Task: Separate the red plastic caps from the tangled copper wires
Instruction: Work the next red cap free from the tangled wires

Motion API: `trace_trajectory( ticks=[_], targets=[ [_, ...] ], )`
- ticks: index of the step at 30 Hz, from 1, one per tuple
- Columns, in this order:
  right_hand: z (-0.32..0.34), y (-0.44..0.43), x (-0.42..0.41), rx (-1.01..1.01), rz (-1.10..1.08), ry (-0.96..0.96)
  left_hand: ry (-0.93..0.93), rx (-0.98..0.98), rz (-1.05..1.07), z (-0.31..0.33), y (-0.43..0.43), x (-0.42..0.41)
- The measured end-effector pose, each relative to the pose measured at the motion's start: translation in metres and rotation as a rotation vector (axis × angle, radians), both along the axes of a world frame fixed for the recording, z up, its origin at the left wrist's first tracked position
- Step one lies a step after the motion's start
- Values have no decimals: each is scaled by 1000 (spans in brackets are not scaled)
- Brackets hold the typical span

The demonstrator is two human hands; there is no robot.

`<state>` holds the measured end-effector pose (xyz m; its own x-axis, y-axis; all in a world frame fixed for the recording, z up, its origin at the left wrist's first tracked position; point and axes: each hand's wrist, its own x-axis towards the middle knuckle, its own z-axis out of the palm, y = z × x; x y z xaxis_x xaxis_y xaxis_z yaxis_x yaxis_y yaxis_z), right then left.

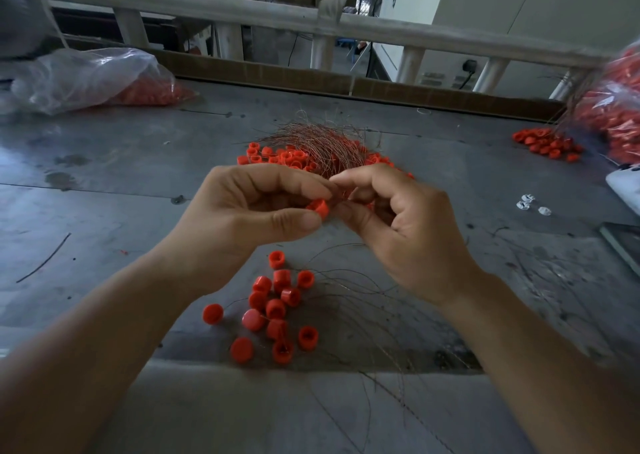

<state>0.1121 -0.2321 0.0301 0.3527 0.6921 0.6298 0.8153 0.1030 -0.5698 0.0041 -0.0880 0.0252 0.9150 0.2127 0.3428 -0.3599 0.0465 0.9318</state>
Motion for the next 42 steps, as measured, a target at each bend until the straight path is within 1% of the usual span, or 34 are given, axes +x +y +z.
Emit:
trace_trajectory(
  ticks=[5, 9, 13, 16, 18, 21, 24, 29, 36, 42],
  targets=[
    [-1, -1, 7, -37, -79, -71, 13, 9, 18, 0, 0, 1],
    [-2, -2, 8, -92, -98, -65, 45, 72, 78, 0, 0, 2],
    [-3, -1, 4, -99, -61, -25, 72, 90, 85, -2, -2, 2],
    [-1, -2, 5, -95, -108, -37, 66, 104, 106, -2, -2, 2],
    [3, -4, 8, -52, -145, 1, 62, 116, 154, -2, -2, 3],
    [8, -8, 9, 42, -132, 126, 64, 149, 209, -2, -3, 4],
    [9, -7, 5, 64, -88, 154, 74, 183, 226, -3, -5, 4],
    [8, -6, 1, 22, -15, 173, 93, 137, 231, -3, -6, 6],
    [9, -6, 2, 17, -4, 187, 63, 107, 208, -2, -4, 5],
    [10, -7, 2, 12, -13, 198, 100, 4, 170, -3, 0, 5]
  ],
)
